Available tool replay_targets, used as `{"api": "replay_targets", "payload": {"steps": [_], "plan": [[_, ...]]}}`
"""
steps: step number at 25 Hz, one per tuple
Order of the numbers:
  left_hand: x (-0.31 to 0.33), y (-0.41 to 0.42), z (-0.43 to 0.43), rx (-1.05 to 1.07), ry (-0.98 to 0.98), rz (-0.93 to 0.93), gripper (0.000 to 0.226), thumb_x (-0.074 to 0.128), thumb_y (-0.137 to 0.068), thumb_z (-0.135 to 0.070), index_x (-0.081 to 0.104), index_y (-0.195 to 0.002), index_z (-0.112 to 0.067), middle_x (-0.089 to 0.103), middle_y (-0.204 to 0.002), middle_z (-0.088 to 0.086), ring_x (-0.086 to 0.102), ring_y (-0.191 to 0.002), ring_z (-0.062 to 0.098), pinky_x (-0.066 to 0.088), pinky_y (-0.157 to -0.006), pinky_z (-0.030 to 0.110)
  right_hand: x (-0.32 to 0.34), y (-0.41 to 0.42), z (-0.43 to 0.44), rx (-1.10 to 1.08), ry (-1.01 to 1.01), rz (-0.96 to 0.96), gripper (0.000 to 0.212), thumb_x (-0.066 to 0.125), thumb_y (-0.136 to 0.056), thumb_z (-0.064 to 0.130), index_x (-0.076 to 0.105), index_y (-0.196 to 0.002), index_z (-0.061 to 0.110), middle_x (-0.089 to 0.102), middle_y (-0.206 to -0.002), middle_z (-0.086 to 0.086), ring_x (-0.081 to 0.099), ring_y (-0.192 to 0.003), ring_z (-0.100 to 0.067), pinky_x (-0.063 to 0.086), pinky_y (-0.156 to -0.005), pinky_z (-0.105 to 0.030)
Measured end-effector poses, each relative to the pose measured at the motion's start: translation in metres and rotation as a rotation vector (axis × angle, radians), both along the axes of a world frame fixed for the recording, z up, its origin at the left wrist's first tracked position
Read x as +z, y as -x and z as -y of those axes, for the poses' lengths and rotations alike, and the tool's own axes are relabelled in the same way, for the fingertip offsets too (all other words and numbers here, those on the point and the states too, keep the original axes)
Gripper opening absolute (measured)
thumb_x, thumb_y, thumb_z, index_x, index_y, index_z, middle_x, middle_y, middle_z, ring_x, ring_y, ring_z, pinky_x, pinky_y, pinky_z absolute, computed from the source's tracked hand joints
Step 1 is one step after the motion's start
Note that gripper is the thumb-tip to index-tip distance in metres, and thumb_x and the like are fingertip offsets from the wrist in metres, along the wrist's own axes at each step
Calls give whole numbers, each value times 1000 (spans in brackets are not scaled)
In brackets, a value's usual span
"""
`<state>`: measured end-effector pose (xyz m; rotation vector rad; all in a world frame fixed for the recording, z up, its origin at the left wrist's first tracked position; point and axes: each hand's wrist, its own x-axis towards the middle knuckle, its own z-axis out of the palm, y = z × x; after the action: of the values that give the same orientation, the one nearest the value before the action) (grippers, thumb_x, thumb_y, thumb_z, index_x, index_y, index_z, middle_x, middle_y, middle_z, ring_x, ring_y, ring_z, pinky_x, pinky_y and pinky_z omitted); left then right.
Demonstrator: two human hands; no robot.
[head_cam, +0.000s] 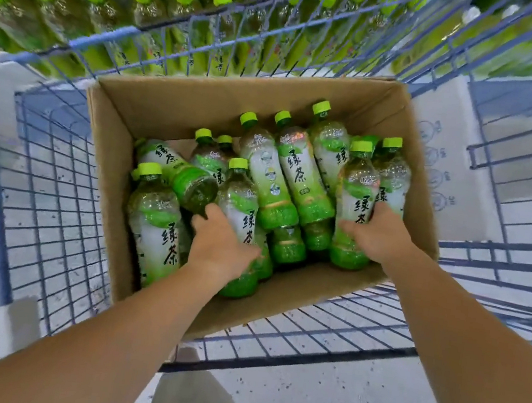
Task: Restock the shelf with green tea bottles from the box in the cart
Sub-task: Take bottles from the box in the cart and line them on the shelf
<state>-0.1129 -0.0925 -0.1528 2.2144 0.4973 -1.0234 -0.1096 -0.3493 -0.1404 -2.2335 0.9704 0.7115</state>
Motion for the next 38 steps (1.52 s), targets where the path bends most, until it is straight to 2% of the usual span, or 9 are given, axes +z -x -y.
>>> {"api": "replay_targets", "payload": {"steps": [5,8,10,14,18,22,27,31,38], "plan": [[-1,1,-15,27,74,7,74,85,-69,-37,39,-125,-18,50,-126,7,52,-83,18,41,-57,27,0,-3,-4,-60,-25,31,40,78,-69,28,55,-95,8,63,-81,-7,62,-69,-23,48,-52,-31],[9,-1,-28,69,193,47,59,85,-66,-30,49,-114,-27,63,-104,-3,61,-84,15,52,-65,33,17,-2,-14,-122,-100,62,49,74,-58,37,55,-95,11,59,-76,-7,58,-62,-22,42,-47,-26],[19,1,-34,122,314,40,58,85,-69,-22,52,-115,-31,67,-102,-7,67,-88,16,57,-70,35,34,4,-24,-154,-143,93,62,72,-50,46,54,-100,13,58,-78,-7,59,-64,-23,41,-51,-26],[47,1,-47,201,536,73,64,86,-73,-13,54,-122,-37,73,-97,-17,72,-82,3,55,-62,22,70,20,-57,-220,-217,210,54,72,-56,47,66,-93,8,63,-71,0,61,-60,-18,44,-53,-26],[80,-5,-72,244,675,168,61,87,-72,-16,57,-115,-46,72,-98,-25,72,-85,-1,56,-59,14,92,30,-107,-219,-197,259,41,76,-67,45,53,-94,26,62,-81,9,59,-63,-3,39,-45,-21],[111,-19,-114,268,694,314,57,86,-65,-28,58,-105,-58,72,-96,-26,71,-83,-2,58,-62,19,102,22,-171,-174,-235,421,34,78,-72,36,48,-87,32,60,-76,11,57,-60,14,39,-40,-9],[135,-44,-207,284,730,436,52,82,-60,-31,59,-104,-49,76,-96,-15,74,-84,5,56,-61,16,119,-15,-263,-51,-281,574,29,77,-71,32,56,-90,30,63,-85,35,61,-72,12,43,-51,-10],[149,-63,-298,270,719,503,56,85,-74,-13,58,-104,-52,75,-99,-17,73,-87,3,55,-64,14,133,-43,-352,-28,-321,628,38,69,-61,49,58,-94,35,67,-88,32,64,-76,8,49,-63,-20],[172,-118,-474,261,623,628,59,85,-74,-14,56,-110,-50,73,-102,-19,72,-90,3,59,-67,19,140,-98,-510,74,-412,690,31,79,-77,26,57,-97,37,64,-84,40,63,-72,14,41,-50,-2]]}}
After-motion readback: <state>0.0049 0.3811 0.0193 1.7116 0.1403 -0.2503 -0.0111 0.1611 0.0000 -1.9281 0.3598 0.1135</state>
